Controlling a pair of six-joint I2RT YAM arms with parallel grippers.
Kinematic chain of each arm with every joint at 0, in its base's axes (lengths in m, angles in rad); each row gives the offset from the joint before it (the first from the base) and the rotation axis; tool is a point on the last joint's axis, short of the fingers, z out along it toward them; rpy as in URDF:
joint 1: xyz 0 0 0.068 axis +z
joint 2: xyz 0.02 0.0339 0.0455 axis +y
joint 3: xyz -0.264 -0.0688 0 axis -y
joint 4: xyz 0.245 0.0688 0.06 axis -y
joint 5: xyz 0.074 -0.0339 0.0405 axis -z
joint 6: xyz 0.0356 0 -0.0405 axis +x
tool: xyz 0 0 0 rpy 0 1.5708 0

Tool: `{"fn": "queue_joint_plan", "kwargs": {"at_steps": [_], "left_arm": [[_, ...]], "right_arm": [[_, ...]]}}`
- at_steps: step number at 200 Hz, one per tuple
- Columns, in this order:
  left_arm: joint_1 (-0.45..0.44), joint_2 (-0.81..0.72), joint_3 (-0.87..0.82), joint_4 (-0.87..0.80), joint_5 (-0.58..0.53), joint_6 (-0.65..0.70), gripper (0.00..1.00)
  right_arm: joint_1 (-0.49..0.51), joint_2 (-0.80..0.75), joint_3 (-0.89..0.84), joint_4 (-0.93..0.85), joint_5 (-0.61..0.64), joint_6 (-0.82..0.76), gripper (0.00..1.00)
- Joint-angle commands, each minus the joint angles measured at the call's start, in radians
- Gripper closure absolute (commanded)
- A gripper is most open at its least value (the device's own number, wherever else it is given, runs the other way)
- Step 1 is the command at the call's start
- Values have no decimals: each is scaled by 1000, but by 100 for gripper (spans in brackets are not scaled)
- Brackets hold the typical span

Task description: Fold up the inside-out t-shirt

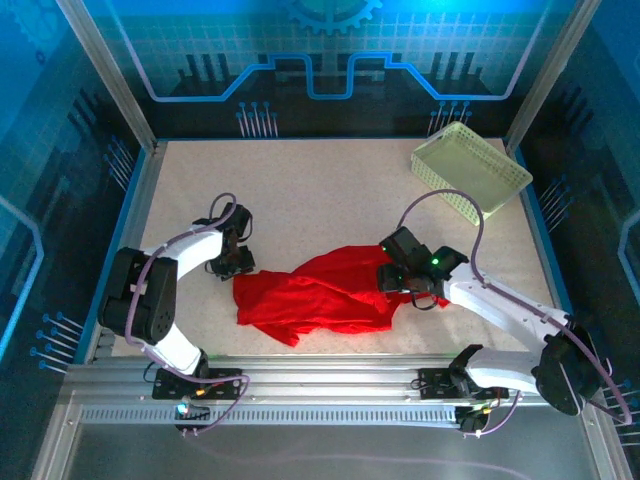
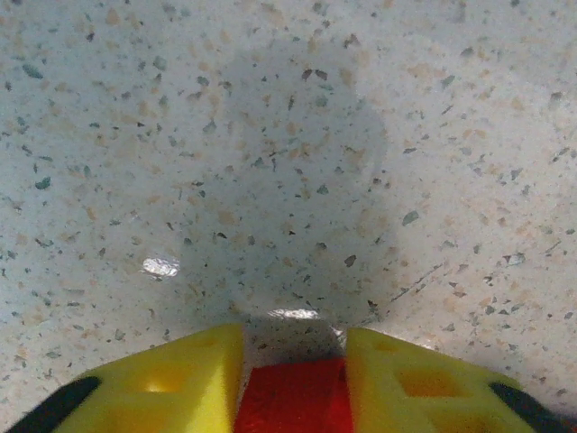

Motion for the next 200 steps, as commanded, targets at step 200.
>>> {"fn": "queue_joint_plan", "kwargs": {"at_steps": [200], "left_arm": [[-154, 0, 84, -188, -240, 4, 62]], "right_arm": [[-11, -2, -37, 15, -11, 20, 38]]}}
